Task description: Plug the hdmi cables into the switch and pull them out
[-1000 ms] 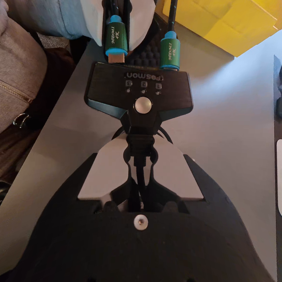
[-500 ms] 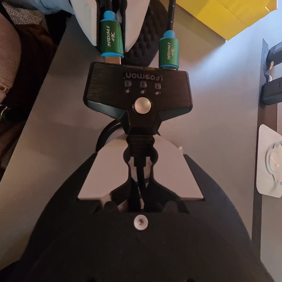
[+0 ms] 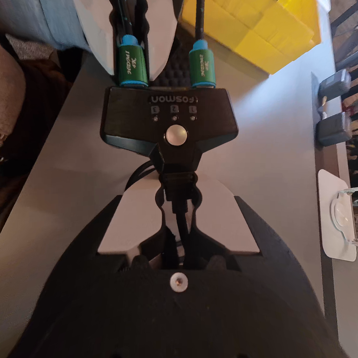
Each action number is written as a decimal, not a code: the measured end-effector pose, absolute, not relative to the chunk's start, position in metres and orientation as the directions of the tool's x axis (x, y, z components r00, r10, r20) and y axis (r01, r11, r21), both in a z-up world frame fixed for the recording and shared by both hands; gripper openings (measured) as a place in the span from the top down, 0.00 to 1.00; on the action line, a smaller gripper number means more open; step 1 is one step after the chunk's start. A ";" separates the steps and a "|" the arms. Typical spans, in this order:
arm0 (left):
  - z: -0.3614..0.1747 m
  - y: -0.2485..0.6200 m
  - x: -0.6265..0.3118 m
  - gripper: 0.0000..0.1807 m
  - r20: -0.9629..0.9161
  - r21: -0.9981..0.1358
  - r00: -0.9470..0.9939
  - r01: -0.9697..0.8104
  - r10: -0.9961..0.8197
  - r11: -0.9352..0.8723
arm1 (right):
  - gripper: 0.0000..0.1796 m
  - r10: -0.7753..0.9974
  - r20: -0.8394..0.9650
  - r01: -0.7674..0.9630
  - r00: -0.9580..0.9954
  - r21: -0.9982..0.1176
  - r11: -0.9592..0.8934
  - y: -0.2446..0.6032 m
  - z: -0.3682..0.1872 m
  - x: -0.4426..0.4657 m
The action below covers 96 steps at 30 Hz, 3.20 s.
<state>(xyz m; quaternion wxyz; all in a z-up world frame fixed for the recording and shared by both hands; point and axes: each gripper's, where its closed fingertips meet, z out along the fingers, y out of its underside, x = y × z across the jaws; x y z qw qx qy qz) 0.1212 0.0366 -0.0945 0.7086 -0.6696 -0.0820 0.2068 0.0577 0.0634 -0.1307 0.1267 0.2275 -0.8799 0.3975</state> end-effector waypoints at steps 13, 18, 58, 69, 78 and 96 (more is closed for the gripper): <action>-0.048 -0.034 0.109 0.75 0.053 -0.842 0.780 -0.301 0.624 0.447 | 0.87 0.329 0.387 -0.250 -0.861 -0.887 0.389 0.095 -0.081 -0.039; -0.048 -0.031 0.111 0.76 0.026 -0.846 0.779 -0.317 0.626 0.429 | 0.87 0.529 0.405 -0.284 -0.746 -0.911 0.298 0.136 -0.005 -0.067; -0.044 -0.038 0.108 0.80 0.048 -0.825 0.767 -0.331 0.639 0.458 | 0.70 0.975 0.137 0.826 -0.176 -0.518 0.223 0.442 -0.171 -0.126; -0.044 -0.039 0.107 0.80 0.053 -0.824 0.766 -0.329 0.641 0.461 | 0.95 0.999 -0.009 0.249 -0.033 -0.969 -0.001 0.453 -0.053 -0.149; -0.044 -0.039 0.108 0.80 0.047 -0.822 0.764 -0.336 0.643 0.460 | 0.99 0.956 0.266 0.851 -0.120 -0.469 0.237 0.449 -0.173 -0.147; -0.044 -0.038 0.113 0.81 0.042 -0.820 0.762 -0.344 0.647 0.458 | 0.97 0.919 0.386 0.823 -0.076 -0.497 0.276 0.456 -0.166 -0.149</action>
